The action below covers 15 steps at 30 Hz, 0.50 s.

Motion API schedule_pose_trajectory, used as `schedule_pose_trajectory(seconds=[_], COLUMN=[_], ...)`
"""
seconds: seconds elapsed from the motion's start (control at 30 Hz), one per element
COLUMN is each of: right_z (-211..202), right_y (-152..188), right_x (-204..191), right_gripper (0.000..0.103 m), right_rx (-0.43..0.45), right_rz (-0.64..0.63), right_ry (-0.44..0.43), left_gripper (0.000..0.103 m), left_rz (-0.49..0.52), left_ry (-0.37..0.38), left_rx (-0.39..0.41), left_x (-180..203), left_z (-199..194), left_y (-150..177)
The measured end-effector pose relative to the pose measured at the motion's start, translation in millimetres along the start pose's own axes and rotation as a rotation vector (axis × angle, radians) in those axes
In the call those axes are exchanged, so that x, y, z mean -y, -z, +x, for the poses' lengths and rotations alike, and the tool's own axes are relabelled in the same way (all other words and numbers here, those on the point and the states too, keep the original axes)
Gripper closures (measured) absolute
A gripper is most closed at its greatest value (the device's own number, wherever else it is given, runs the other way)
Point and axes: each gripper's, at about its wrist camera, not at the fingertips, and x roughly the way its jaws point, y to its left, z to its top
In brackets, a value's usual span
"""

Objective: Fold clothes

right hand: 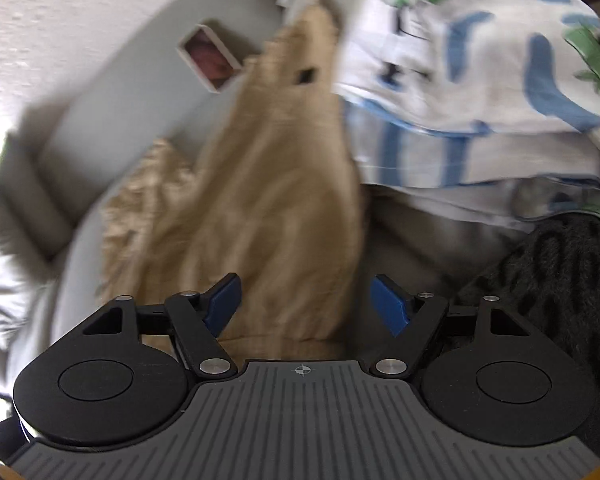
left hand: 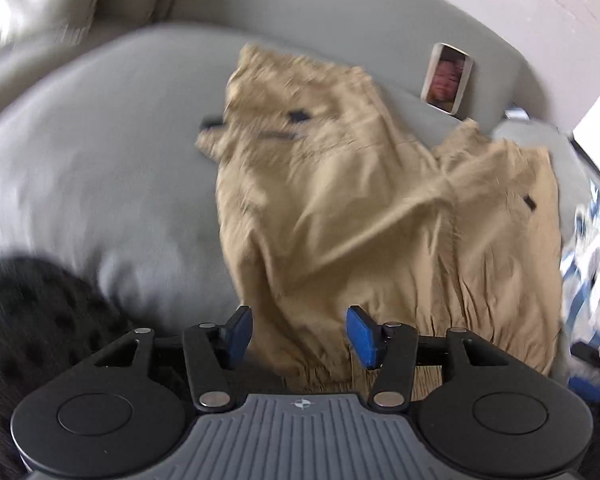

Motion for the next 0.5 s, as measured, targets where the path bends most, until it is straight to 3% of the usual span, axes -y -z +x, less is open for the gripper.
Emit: schedule_pose_trajectory(seconds=[0.07, 0.2, 0.33, 0.37, 0.4, 0.47, 0.5], right_z=[13, 38, 54, 54, 52, 46, 40], right_y=[2, 8, 24, 29, 33, 36, 36], right_x=[9, 15, 15, 15, 15, 14, 13], right_gripper=[0.034, 0.035, 0.035, 0.041, 0.064, 0.086, 0.087], right_rx=[-0.023, -0.135, -0.217, -0.216, -0.206, -0.187, -0.180], right_rz=[0.023, 0.070, 0.065, 0.067, 0.062, 0.052, 0.044], right_ry=[-0.018, -0.071, -0.105, -0.112, -0.121, -0.167, -0.176], left_gripper=[0.054, 0.059, 0.059, 0.059, 0.059, 0.059, 0.060], left_rz=[0.066, 0.116, 0.161, 0.161, 0.161, 0.169, 0.174], left_ry=[0.018, 0.143, 0.157, 0.154, 0.150, 0.114, 0.092], left_rx=[0.032, -0.013, -0.038, -0.051, -0.064, -0.092, -0.111], left_x=[11, 32, 48, 49, 49, 47, 46], left_z=[-6, 5, 23, 29, 33, 38, 42], left_y=[-1, -2, 5, 5, 5, 5, 4])
